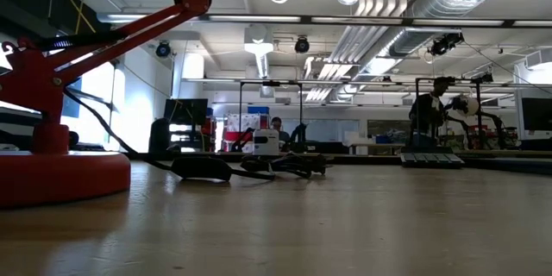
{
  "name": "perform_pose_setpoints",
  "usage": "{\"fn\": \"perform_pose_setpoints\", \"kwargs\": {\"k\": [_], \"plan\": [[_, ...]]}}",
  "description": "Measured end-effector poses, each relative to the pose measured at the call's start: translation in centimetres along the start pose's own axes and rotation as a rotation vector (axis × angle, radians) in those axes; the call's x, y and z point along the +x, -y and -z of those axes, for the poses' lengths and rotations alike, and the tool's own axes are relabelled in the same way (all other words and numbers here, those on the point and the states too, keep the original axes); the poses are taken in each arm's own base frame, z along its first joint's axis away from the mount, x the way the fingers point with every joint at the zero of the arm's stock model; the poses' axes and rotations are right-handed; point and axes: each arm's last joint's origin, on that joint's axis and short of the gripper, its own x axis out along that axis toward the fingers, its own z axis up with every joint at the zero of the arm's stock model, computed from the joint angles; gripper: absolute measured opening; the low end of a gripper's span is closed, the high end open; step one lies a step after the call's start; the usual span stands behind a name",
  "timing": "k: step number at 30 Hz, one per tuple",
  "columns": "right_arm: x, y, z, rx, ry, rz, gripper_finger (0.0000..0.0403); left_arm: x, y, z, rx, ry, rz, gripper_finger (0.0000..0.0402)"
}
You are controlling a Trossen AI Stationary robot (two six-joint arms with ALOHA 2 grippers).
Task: Screw lightbulb
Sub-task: Remove the white lightbulb from the red lamp
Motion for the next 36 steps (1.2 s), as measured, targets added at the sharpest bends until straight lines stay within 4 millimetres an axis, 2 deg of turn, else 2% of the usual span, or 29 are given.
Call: {"fn": "perform_pose_setpoints", "kwargs": {"k": [9, 18, 25, 30, 36], "plan": [[0.0, 0.09, 0.12, -0.001, -0.027, 0.001, 0.0382, -0.01, 0.08, 0.02, -0.006, 0.001, 0.008, 0.0], [-0.04, 0.0, 0.14, -0.006, -0.054, -0.016, 0.029, -0.01, 0.1, 0.03, -0.008, 0.001, 0.009, 0.0], [-0.05, 0.0, 0.18, -0.039, -0.062, -0.019, 0.0273, -0.01, 0.11, 0.03, -0.009, 0.001, 0.01, 0.0], [-0.02, -0.01, 0.28, -0.197, -0.12, -0.052, 0.0271, -0.01, 0.14, 0.05, -0.012, -0.001, 0.013, 0.0], [0.0, 0.41, -0.17, -0.504, -0.171, -0.066, 0.027, -0.01, 0.17, 0.08, -0.015, -0.009, 0.013, 0.0]]}}
